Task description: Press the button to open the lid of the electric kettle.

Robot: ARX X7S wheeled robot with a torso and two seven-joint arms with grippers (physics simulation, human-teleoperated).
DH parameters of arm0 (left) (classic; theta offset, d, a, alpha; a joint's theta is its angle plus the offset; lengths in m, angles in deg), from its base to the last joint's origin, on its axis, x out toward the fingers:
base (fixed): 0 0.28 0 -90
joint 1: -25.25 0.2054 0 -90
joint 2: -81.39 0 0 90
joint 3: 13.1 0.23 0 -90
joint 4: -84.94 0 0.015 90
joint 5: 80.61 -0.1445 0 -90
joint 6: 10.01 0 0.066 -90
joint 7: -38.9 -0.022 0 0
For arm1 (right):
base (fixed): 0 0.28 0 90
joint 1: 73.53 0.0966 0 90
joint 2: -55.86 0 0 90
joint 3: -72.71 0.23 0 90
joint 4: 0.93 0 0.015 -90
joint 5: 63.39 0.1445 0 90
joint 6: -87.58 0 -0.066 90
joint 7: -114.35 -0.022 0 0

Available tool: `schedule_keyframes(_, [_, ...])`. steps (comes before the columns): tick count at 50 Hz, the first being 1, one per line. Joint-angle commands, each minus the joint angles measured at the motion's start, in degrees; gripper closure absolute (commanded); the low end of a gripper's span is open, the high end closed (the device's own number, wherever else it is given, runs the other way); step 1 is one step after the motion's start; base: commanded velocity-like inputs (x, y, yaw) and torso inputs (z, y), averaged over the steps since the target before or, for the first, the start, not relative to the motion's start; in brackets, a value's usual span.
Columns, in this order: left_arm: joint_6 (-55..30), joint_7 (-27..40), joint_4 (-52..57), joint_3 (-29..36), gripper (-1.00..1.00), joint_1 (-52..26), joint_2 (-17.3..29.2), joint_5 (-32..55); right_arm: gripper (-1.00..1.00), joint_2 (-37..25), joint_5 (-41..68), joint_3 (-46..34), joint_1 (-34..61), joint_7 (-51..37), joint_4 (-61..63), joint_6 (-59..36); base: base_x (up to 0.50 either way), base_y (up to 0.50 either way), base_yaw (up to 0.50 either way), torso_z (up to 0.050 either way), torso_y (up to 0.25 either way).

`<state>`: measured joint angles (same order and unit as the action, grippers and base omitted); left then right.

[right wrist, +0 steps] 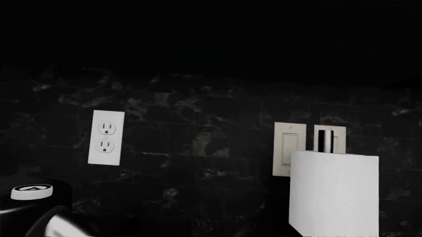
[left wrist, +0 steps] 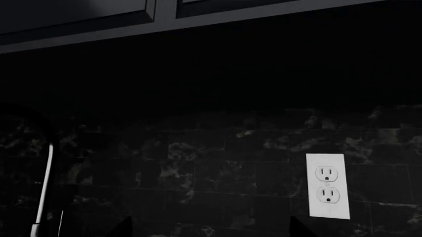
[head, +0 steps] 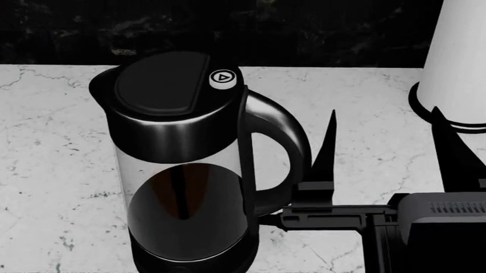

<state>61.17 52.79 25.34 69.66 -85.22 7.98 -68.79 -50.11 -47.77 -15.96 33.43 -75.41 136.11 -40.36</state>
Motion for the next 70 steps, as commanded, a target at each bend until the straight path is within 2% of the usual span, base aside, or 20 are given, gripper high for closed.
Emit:
schedule_keyframes(1, [0.04,0.27,0.18,0.19,-1.0,0.12,0.24,0.07,-1.0,0.01,0.78,0.32,0.2,-0.62,0.35,-0.64,0.0,0.0,0.0,0.0,0.0])
schedule_keyframes(6, [0.04,0.38,0.06,0.02,-1.0,0.04,0.36,0.29,-1.0,-0.28,2.55,1.63,1.24,-1.19,1.63,-4.16,0.0,0.0,0.0,0.0,0.0])
schedule_keyframes(10, [-0.53,0.5,0.41,-0.71,-1.0,-0.19,0.67,0.97,-1.0,-3.05,8.26,7.62,6.85,-3.37,11.52,-18.18,0.0,0.0,0.0,0.0,0.0])
schedule_keyframes(11, [-0.46,0.53,0.28,-0.8,-1.0,-0.2,0.7,0.98,-1.0,-5.52,12.29,8.83,10.31,-7.28,12.91,-23.15,0.0,0.0,0.0,0.0,0.0])
schedule_keyframes(12, [-0.58,0.55,0.3,-1.01,-1.0,-0.18,0.73,1.21,-1.0,-12.8,20.88,10.54,16.64,-15.87,12.94,-26.74,0.0,0.0,0.0,0.0,0.0])
schedule_keyframes(14, [0.16,0.53,0.54,-1.41,-1.0,0.53,0.64,1.39,-1.0,-18.11,38.07,16.62,32.3,-32.29,11.06,-40.24,0.0,0.0,0.0,0.0,0.0])
schedule_keyframes(16, [0.44,0.51,0.49,-1.64,-1.0,0.71,0.65,1.59,-1.0,-20.77,55.26,16.85,40.44,-42.56,6.62,-43.06,0.0,0.0,0.0,0.0,0.0])
schedule_keyframes(18, [0.62,0.54,0.28,-1.98,-1.0,0.7,0.7,1.8,-1.0,-25.08,72.45,11.38,51.43,-52.14,-0.16,-42.41,0.0,0.0,0.0,0.0,0.0])
schedule_keyframes(19, [0.61,0.55,0.29,-2.11,-1.0,0.7,0.71,1.96,-1.0,-25.86,81.04,9.31,54.83,-53.83,-1.83,-42.17,0.0,0.0,0.0,0.0,0.0])
schedule_keyframes(20, [0.59,0.57,0.32,-2.16,-1.0,0.7,0.74,2.02,-1.0,-26.54,84.32,7.46,57.25,-55.84,-3.35,-41.86,0.0,0.0,0.0,0.0,0.0])
schedule_keyframes(24, [0.79,0.68,0.25,-2.1,-1.0,0.74,0.77,1.97,-1.0,-26.93,90.12,-1.13,68.96,-58.63,-11.56,-41.9,0.0,0.0,0.0,0.0,0.0])
schedule_keyframes(31, [-1.64,1.15,2.16,-2.79,-1.0,0.01,1.38,3.3,-1.0,-22.76,94.59,-15.44,85.92,-54.58,-30.95,-47.11,0.0,0.0,0.0,0.0,0.0])
schedule_keyframes(35, [-2.09,1.31,2.81,-3.3,-1.0,0.08,1.54,3.88,-1.0,-19.8,92.17,-22.53,94.44,-49.29,-39.36,-51.28,0.0,0.0,0.0,0.0,0.0])
schedule_keyframes(37, [-2.15,1.36,2.9,-3.33,-1.0,0.09,1.57,3.99,-1.0,-18.73,92.48,-25.26,97.08,-44.87,-43.29,-51.39,0.0,0.0,0.0,0.0,0.0])
schedule_keyframes(40, [-2.29,1.45,3.07,-3.38,-1.0,0.05,1.66,4.11,-1.0,-19.14,89.4,-37.69,102.81,-31.58,-46.31,-51.91,0.0,0.0,0.0,0.0,0.0])
schedule_keyframes(42, [-2.15,1.46,2.88,-3.44,-1.0,0.0,1.66,4.19,-1.0,-18.54,85.59,-42.8,105.23,-25.89,-48.29,-51.74,0.0,0.0,0.0,0.0,0.0])
schedule_keyframes(43, [-2.15,1.5,2.86,-3.39,-1.0,-0.02,1.66,4.18,1.0,-17.87,82.62,-44.47,106.1,-21.06,-48.69,-51.57,0.0,0.0,0.0,0.0,0.0])
schedule_keyframes(48, [-2.1,1.52,2.76,-3.42,-1.0,0.02,1.75,4.36,1.0,-15.78,80.23,-48.9,107.93,-12.93,-52.72,-50.89,0.0,0.0,0.0,0.0,0.0])
schedule_keyframes(54, [-1.86,1.63,2.54,-3.29,-1.0,0.05,1.77,4.33,1.0,-15.11,70.82,-55.83,109.94,-0.96,-53.59,-49.88,0.0,0.0,0.0,0.0,0.0])
schedule_keyframes(70, [0.47,1.45,1.28,-2.57,-1.0,1.02,1.53,3.71,1.0,-13.94,68.29,-61.52,108.09,5.49,-54.44,-47.4,0.0,0.0,0.0,0.0,0.0])
